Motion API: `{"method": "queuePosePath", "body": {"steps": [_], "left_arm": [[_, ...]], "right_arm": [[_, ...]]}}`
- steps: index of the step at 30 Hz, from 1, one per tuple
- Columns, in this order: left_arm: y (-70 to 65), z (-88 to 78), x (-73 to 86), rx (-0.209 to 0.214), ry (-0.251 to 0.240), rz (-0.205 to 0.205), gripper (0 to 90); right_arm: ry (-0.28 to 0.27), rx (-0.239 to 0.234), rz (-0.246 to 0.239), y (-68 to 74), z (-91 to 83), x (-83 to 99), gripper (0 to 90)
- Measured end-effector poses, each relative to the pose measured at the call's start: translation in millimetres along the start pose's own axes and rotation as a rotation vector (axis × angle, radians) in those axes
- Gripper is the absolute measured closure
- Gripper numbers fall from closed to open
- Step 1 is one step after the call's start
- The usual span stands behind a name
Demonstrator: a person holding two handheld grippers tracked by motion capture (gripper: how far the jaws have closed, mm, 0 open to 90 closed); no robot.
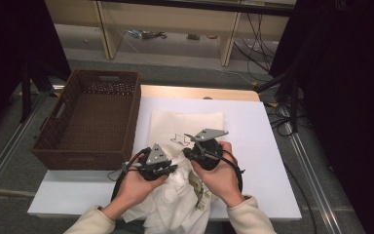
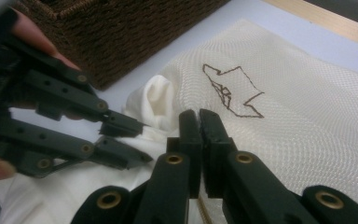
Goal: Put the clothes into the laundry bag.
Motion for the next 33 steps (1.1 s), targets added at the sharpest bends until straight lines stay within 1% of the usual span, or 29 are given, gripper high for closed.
{"method": "queuePosePath", "body": {"steps": [1,2,3,4,5,6,8,9,11,12,13,14,15,16,17,18,19,20,21,22,23,24,25,26,27,29,31,32,33], "left_arm": [[-5.2,-2.4,-1.8,0.007,-0.012,-0.013,80.9],[-8.6,-5.0,-3.9,0.015,-0.016,-0.005,81.2],[-10.8,-7.2,-6.6,-0.003,-0.025,0.002,81.5],[-15.3,-7.8,-7.7,0.014,-0.022,-0.008,81.7],[-18.1,-8.0,-9.2,0.012,-0.026,-0.012,81.8],[-20.9,-7.4,-10.4,0.013,-0.029,-0.031,81.8],[-21.1,-5.6,-12.0,0.016,-0.019,-0.027,81.8],[-20.7,-3.4,-13.0,0.013,-0.027,-0.044,81.7],[-12.3,3.0,-15.4,-0.025,-0.040,-0.025,81.7],[-11.8,7.1,-14.1,-0.010,-0.034,-0.037,81.7],[-5.1,11.1,-13.5,-0.038,-0.026,-0.019,81.6],[-0.2,16.2,-13.3,-0.039,-0.024,-0.008,81.6],[-0.8,22.6,-11.3,-0.029,-0.032,-0.064,81.4],[2.4,25.7,-10.8,-0.036,-0.033,-0.062,81.1],[5.5,25.7,-10.2,-0.043,-0.019,-0.036,79.9],[2.9,26.2,-10.6,-0.031,-0.027,-0.049,76.5],[3.1,23.1,-10.7,-0.033,-0.017,-0.026,71.8],[1.0,21.4,-12.6,-0.023,-0.041,-0.034,63.9],[-0.5,17.6,-12.8,-0.011,-0.035,-0.022,57.0],[-1.7,12.5,-12.0,-0.013,-0.021,-0.004,48.7],[-5.0,8.8,-12.1,-0.017,-0.038,-0.007,42.4],[-5.3,2.9,-11.4,-0.024,-0.030,0.018,36.7],[-7.1,-1.8,-12.1,-0.027,-0.053,0.009,32.1],[-8.0,-7.7,-11.5,-0.016,-0.046,0.022,29.0],[-8.7,-12.3,-12.4,-0.006,-0.058,0.021,27.2],[-4.7,-20.4,-12.2,-0.018,-0.067,0.013,26.2],[3.0,-23.1,-9.3,-0.023,-0.057,0.009,25.1],[3.8,-21.3,-5.5,-0.001,-0.047,-0.033,24.2],[13.5,-21.1,-3.8,-0.030,-0.029,0.006,23.4]], "right_arm": [[0.010,-0.004,0.058,3.2,-1.7,0.1,89.7],[0.001,0.000,0.045,1.0,-2.1,-0.4,89.8],[-0.002,-0.001,0.042,-0.3,-3.2,-0.5,89.7],[-0.009,0.001,0.035,-1.5,-4.1,-1.4,89.7],[-0.008,0.001,0.042,-1.0,-5.0,-1.5,89.8],[-0.008,0.001,0.059,-0.2,-5.9,-1.6,89.8],[-0.008,0.006,0.043,-1.4,-6.6,-1.7,89.8],[-0.006,0.007,0.044,-1.1,-6.5,-1.5,89.8],[-0.010,-0.001,0.024,0.0,-4.9,-1.5,89.8],[-0.007,-0.004,0.037,2.8,-4.4,-1.8,89.8],[-0.008,-0.014,0.020,4.1,-3.4,-2.3,89.8],[0.002,-0.027,0.036,8.7,-3.1,-2.9,89.9],[0.005,-0.036,0.031,12.5,-1.5,-3.1,89.8],[0.007,-0.037,-0.001,13.1,0.5,-3.4,89.8],[0.012,-0.038,0.011,15.0,1.8,-2.8,89.8],[0.009,-0.038,-0.011,13.0,3.5,-2.4,89.8],[0.013,-0.041,0.008,12.2,3.4,-1.1,89.8],[0.010,-0.038,0.028,10.9,2.9,-0.5,89.8],[0.002,-0.031,0.009,6.9,2.3,-0.4,89.8],[0.003,-0.027,0.032,6.3,0.1,-0.3,89.8],[-0.001,-0.021,0.048,5.6,-1.0,-0.6,89.7],[-0.007,-0.024,0.020,3.0,-1.7,-0.8,89.7],[-0.001,-0.022,0.052,4.1,-2.7,0.0,89.8],[-0.007,-0.015,0.028,1.8,-2.3,-0.1,89.7],[-0.011,-0.016,0.016,0.9,-1.9,-0.2,89.7],[-0.009,-0.013,0.013,0.9,-1.4,-0.2,89.7],[-0.009,-0.015,0.007,1.2,-1.1,-0.5,89.7],[0.003,-0.015,0.041,3.1,-1.9,-0.2,89.7],[0.001,-0.018,0.037,3.0,-1.8,-0.3,89.7]]}}
Point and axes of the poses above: each handheld gripper's, and its own axes: z roughly forward along the jaws, x roughly out of its underside, y roughly to its left, the point moved 8 cm from there along z, roughly forward along the jaws, and after that the axes turned 14 degrees about -z, right-handed, at the moved point
